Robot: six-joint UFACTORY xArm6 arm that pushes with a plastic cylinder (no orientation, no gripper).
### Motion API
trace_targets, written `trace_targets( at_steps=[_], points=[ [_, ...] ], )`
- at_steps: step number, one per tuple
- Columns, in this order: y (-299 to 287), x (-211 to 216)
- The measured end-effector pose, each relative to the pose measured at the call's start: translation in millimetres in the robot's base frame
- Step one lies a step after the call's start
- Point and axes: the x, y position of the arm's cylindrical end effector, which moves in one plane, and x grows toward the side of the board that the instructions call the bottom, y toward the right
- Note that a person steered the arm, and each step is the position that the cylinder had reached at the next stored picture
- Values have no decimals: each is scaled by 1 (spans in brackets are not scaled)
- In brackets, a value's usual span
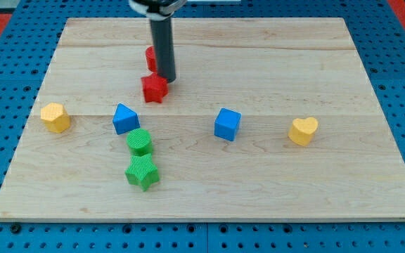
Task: Move the red star slightly to the bottom
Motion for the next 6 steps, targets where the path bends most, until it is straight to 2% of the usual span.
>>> trace_targets(
  at_steps=[1, 2, 3, 4, 6],
  points=[
    [1, -10],
    [-81, -18],
    [-67, -7],
    [-23, 9],
    [-34, 33]
  ],
)
